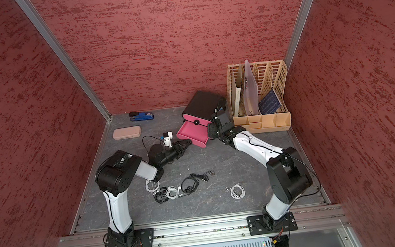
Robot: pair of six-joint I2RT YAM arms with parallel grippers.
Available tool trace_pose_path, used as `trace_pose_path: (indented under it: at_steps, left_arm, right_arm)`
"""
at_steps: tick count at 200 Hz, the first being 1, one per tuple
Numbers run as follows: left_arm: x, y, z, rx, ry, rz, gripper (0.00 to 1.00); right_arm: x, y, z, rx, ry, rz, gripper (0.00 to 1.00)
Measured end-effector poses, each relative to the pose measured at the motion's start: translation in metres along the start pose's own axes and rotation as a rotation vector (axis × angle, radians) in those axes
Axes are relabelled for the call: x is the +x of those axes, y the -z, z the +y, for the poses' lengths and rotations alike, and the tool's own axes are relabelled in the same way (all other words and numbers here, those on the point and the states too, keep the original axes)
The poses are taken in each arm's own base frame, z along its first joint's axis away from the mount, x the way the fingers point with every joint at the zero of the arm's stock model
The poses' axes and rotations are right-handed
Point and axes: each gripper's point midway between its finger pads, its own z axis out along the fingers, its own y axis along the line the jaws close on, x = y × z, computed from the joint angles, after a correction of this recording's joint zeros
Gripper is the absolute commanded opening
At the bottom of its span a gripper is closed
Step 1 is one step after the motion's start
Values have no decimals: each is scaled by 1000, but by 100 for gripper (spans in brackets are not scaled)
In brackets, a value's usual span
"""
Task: Place the wired earphones into the drawer by color
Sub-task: Open the drawer in the storage box.
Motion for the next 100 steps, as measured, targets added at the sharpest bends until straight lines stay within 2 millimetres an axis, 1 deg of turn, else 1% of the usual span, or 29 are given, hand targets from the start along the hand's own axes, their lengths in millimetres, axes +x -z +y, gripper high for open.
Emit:
trace_pose_path:
  at_steps: [32,75,100]
  left_arm:
    - [2,5,0,-4,7,-6,29]
    - [5,12,-2,-5,8,-8,28]
    - [7,17,-2,-11,10,-7,28]
  right_arm:
    - [-2,-6,-2,11,0,1,72]
    - [-1,-9,-7,31,6,3,72]
    - [-6,-9,-7,39,10,-9,72]
